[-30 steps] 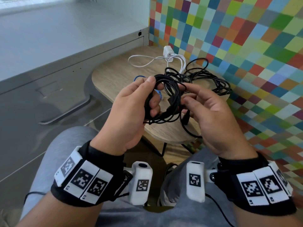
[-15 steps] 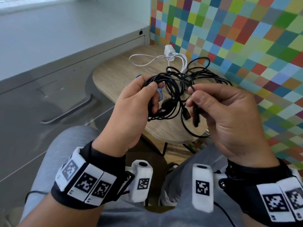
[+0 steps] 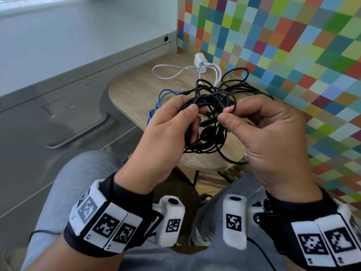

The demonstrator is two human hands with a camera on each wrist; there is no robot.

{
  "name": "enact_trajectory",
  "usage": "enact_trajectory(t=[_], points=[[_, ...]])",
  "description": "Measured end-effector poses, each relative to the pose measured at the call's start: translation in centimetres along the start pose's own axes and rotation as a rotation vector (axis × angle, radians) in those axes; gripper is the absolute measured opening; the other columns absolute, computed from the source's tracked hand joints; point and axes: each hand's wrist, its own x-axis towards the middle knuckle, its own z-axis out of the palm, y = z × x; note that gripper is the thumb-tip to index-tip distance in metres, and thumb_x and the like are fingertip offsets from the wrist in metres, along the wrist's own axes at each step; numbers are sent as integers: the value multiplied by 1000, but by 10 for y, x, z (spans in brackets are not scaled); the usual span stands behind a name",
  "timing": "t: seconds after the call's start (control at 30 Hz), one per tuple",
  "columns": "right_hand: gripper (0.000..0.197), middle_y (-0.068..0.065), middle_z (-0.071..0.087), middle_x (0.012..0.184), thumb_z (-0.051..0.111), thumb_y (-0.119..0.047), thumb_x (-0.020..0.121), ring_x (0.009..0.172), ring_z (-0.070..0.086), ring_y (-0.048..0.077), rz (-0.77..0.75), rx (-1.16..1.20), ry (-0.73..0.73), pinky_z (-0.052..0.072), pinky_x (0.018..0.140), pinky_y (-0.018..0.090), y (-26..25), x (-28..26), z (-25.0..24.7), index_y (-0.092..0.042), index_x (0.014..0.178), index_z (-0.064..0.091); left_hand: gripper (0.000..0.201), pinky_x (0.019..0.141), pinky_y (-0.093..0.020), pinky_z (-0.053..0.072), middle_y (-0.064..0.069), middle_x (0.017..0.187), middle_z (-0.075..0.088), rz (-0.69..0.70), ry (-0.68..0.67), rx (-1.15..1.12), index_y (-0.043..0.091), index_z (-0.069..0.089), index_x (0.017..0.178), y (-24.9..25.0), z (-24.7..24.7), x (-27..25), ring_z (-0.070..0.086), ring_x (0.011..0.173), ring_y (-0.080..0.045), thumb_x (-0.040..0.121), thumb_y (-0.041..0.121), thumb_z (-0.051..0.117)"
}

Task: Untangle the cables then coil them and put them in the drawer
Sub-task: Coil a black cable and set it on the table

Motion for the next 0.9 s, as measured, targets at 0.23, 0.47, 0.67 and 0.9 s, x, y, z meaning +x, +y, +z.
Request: enact_trajectory(t=[0.23, 0.47, 0.67, 0.9], points=[[35, 5, 68, 120, 70, 15, 88, 111, 72, 12, 125, 160, -68, 57, 97, 31, 5, -4, 12, -14, 96, 50, 18, 58, -26, 42, 2, 90, 65, 27, -71, 176, 15, 66, 100, 3, 1, -3, 50, 60, -13, 97, 20, 48], [36, -6, 74, 99, 61, 9, 92, 96, 70, 8, 162, 140, -226, 55, 82, 24, 5, -1, 6, -15, 118, 59, 19, 56, -22, 41, 3, 86, 65, 3, -156, 89, 13, 66, 94, 6, 1, -5, 49, 59, -14, 98, 16, 48], [30, 2, 73, 100, 55, 15, 95, 94, 71, 18, 128, 155, -270, 57, 85, 32, 6, -2, 7, -5, 115, 66, 19, 54, -20, 41, -4, 81, 60, 12, -144, 32, 12, 68, 90, 5, 1, -3, 48, 59, -13, 96, 13, 49], [17, 6, 71, 99, 68, -19, 93, 95, 64, 15, 108, 301, -275, 51, 88, 28, 7, -3, 9, -16, 110, 66, 18, 48, -19, 39, -5, 85, 60, -12, -94, -119, 9, 67, 95, 10, -1, -4, 46, 59, -11, 94, 13, 49]])
